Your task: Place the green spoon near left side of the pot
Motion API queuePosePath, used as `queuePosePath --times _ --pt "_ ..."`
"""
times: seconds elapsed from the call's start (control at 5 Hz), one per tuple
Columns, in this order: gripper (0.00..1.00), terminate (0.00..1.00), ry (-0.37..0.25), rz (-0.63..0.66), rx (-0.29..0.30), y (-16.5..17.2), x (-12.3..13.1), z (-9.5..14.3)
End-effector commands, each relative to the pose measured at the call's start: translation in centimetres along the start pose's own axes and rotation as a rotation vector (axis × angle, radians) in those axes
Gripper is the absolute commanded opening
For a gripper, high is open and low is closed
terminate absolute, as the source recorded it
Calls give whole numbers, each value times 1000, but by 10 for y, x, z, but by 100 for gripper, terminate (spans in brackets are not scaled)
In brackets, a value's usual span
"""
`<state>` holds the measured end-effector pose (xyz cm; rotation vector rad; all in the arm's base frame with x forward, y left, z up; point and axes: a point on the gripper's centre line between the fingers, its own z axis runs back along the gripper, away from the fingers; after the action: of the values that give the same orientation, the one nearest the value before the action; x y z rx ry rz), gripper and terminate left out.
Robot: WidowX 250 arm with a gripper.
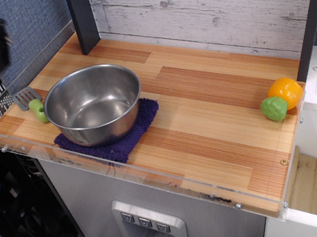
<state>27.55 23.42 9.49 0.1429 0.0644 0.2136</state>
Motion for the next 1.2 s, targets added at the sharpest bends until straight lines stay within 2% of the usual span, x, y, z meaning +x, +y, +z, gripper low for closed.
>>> queuePosePath --times 0.0,0.2,0.6,1.0 --pt "100 0 -55 -29 43 -17 8 -14" --pt "100 0 -62 -35 35 -19 10 -25" --pt "100 0 -90 -50 -22 -30 16 -45" --pt "100 0 -75 -61 -43 -42 16 -60"
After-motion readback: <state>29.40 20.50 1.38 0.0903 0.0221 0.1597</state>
